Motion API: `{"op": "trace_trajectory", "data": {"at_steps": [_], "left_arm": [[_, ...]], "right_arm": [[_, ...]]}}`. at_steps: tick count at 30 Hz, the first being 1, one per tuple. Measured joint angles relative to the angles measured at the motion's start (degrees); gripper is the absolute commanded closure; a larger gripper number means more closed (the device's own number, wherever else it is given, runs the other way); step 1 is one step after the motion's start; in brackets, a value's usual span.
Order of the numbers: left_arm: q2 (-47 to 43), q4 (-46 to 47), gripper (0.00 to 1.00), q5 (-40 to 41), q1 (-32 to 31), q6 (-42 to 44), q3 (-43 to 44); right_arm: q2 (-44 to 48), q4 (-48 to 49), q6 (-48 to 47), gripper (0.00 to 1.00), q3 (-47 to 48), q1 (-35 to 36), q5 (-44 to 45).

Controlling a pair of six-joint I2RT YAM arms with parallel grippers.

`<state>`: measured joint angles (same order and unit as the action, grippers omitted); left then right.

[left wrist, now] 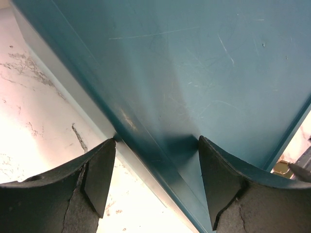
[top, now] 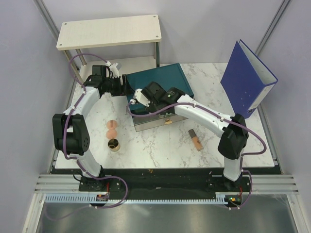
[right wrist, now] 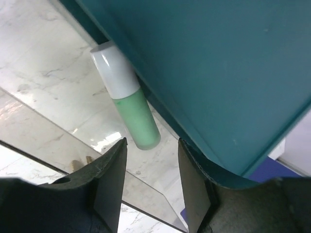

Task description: Organize the makeup

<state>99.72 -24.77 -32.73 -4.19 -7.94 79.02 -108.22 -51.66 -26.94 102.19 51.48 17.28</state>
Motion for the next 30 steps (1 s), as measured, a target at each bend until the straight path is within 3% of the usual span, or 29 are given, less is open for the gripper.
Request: {"op": "trace_trajectory", "data": {"at_steps": [3, 5, 12, 20, 30], "left_arm": [[0.04, -0.22, 0.25, 0.0, -0.02, 0.15, 0.22], [0.13, -0.46, 0.25, 0.0, -0.02, 0.24, 0.42], [0.48, -1.01, 0.25, -0.39, 0.0, 0.42, 0.9], [0.5, -1.01, 0.25, -0.46, 0.02, 0.52, 0.9], [0.74, -0.96, 0.25, -1.07, 0.2, 0.52, 0.9]], "right_arm": [[-0.39, -0.28, 1.46, 0.4, 2.16, 0.04, 3.72], [-0.39, -0.44, 3.96, 0.26, 4.22, 0.04, 7.58], [4.2, 0.48, 15.06, 0.2, 6.36, -2.71, 14.91], [24.44, 0.5, 30.16, 0.19, -14.12, -16.37, 7.61], [39.89, 3.21, 47.6, 0.19, -43.23, -15.98, -5.68]]}}
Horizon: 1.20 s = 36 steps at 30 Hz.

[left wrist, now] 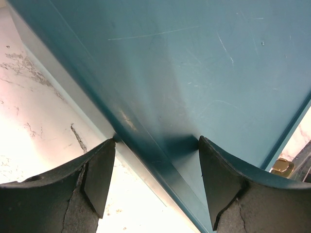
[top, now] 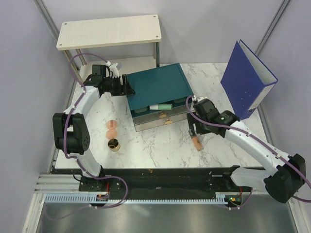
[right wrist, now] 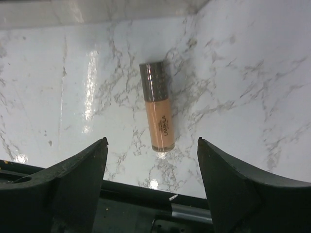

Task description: Organize the makeup

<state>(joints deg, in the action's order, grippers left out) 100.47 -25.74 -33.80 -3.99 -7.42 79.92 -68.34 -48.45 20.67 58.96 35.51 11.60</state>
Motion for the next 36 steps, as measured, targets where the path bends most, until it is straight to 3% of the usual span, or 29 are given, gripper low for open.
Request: {"op": "trace_trajectory", "data": {"at_steps": [7, 20, 23, 24, 27, 30, 36], "left_arm": [[0.04, 0.04, 0.25, -0.28, 0.07, 0.0, 0.0], [-0.15, 0.59, 0.25, -0.33, 0.09, 0.0, -0.48], [-0.15, 0.59, 0.25, -0.37, 0.11, 0.0, -0.5], [-0.15, 0.59, 0.25, -0.37, 0.11, 0.0, -0.5], [-0.15, 0.59, 0.25, -0.37, 0.11, 0.0, -0.5], [-0.15, 0.61, 0.25, -0.37, 0.11, 0.0, -0.52], [-0.28, 0.94, 0.25, -0.37, 0.13, 0.0, -0.81]], "right_arm": [[0.92, 5.51, 5.75, 0.2, -12.13, 0.0, -2.43], [-3.08, 17.55, 11.08, 0.28, -22.71, 0.0, -0.26], [-3.65, 18.8, 11.65, 0.45, -23.87, 0.0, 0.83], [-3.74, 19.3, 11.93, 0.62, -24.13, 0.0, 1.18], [-3.76, 20.41, 12.48, 0.85, -24.55, 0.02, 2.03], [-3.78, 20.96, 12.79, 0.98, -24.57, 0.0, 2.19], [-3.23, 20.37, 12.76, 1.0, -24.57, 0.0, 1.75]]}}
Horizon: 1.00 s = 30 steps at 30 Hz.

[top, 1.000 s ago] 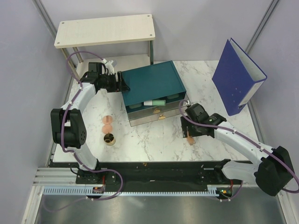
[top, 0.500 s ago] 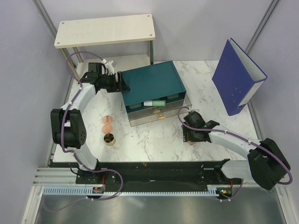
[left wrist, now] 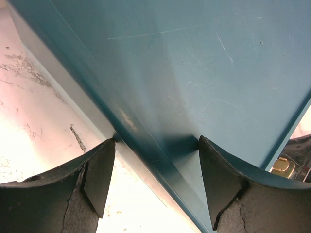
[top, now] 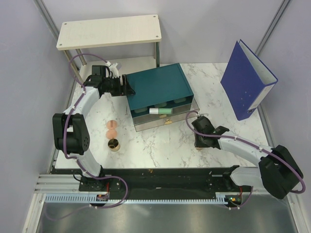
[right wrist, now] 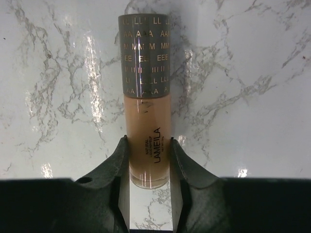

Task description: Organize the makeup

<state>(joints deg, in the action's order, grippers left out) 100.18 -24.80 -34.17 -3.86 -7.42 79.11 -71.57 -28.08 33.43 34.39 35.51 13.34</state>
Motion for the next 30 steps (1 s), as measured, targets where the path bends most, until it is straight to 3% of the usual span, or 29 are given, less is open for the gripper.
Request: {"op": "trace_trajectory", "data": {"at_steps": [6, 13, 21, 30], "left_arm": [[-0.2, 0.55, 0.25, 0.0, 0.02, 0.0, -0.44], [-0.22, 0.66, 0.25, -0.02, 0.02, 0.0, -0.5], [-0.22, 0.68, 0.25, -0.04, 0.02, 0.0, -0.55], [-0.22, 0.68, 0.25, -0.02, 0.04, 0.0, -0.55]], "right_arm": [[6.62, -6.75, 0.44, 1.0, 1.57, 0.0, 2.91], [8.41, -14.93, -3.65, 1.0, 16.31, 0.0, 10.97], [2.69, -14.29, -22.99, 1.0, 33.03, 0.0, 14.51], [-5.25, -8.44, -43.65, 1.0, 38.58, 0.0, 11.02]]}}
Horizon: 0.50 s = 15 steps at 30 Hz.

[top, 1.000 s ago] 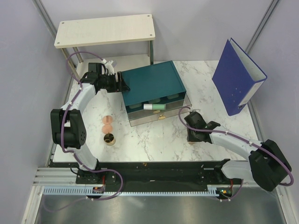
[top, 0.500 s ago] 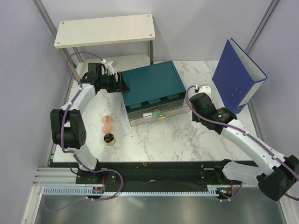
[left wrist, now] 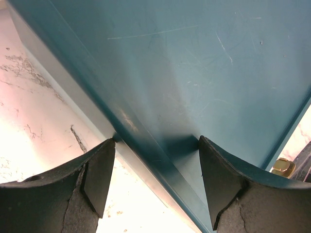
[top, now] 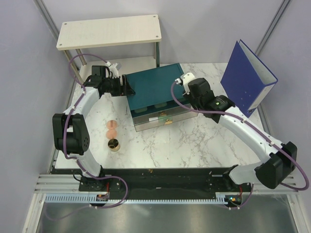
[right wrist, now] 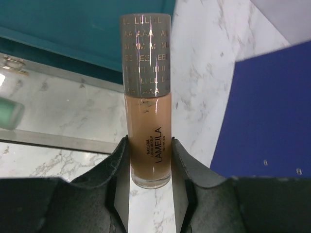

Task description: Organize the makeup

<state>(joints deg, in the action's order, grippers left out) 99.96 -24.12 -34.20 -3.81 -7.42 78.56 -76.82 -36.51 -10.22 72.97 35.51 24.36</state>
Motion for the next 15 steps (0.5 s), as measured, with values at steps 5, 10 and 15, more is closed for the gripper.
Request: {"op": "trace_trajectory", "data": {"at_steps": [5, 10, 15], "left_arm": [[-0.11, 0.24, 0.24, 0.0, 0.0, 0.0, -0.2], [-0.26, 0.63, 0.24, 0.02, 0.0, 0.0, -0.55], [-0.26, 0.7, 0.24, 0.02, -0.02, 0.0, -0.59]], "right_arm": [[-5.31, 2.49, -7.08, 1.0, 3.69, 0.57, -7.63], [-8.68, 3.34, -14.97, 0.99, 5.42, 1.73, -18.21], [-9.97, 3.32, -21.49, 0.98, 5.55, 3.23, -27.15]]}}
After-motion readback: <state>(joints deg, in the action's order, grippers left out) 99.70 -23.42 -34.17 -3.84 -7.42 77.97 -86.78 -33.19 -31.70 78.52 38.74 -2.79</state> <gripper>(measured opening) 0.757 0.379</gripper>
